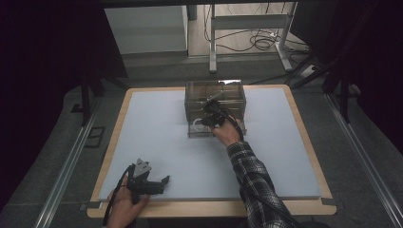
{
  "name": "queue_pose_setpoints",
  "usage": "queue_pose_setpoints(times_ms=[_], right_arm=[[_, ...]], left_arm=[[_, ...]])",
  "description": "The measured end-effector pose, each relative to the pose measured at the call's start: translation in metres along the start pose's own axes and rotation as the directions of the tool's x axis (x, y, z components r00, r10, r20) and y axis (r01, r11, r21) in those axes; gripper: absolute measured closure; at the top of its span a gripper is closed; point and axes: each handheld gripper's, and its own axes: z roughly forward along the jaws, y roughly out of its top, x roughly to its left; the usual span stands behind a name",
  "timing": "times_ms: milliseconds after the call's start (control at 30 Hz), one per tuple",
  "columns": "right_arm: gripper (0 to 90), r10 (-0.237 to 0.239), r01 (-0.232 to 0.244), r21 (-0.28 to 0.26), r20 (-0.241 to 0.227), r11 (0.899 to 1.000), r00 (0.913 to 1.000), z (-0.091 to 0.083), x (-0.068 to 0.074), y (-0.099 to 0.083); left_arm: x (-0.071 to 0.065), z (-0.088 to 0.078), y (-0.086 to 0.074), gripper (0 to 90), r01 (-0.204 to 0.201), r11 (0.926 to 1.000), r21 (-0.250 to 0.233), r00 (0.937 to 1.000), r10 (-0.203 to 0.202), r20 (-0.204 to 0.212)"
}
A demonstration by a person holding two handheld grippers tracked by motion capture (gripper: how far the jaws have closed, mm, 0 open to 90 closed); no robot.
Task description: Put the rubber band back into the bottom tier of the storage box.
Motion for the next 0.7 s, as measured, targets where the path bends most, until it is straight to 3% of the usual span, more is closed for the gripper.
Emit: queue_pose_setpoints(times_ms=[333, 500, 700], right_arm=[[80.7, -0.027, 0.027, 0.039, 0.0, 0.999, 0.9996, 0.023, 0.007, -0.003], [80.1, -0.037, 0.037, 0.044, -0.003, 0.998, 0.9993, 0.026, 0.008, -0.004], [72.1, -0.038, 0.038, 0.029, 0.008, 0.999, 0.9992, 0.025, 0.006, -0.005]], left_arm=[[0.0, 0.0, 0.0, 0.0, 0.0, 1.0, 0.0, 1.0, 0.0, 0.0], [0.0, 0.0, 0.0, 0.0, -0.001, 1.0, 0.0, 1.0, 0.001, 0.0], [0.0, 0.0, 0.0, 0.0, 0.0, 1.0, 0.0, 1.0, 0.0, 0.0]])
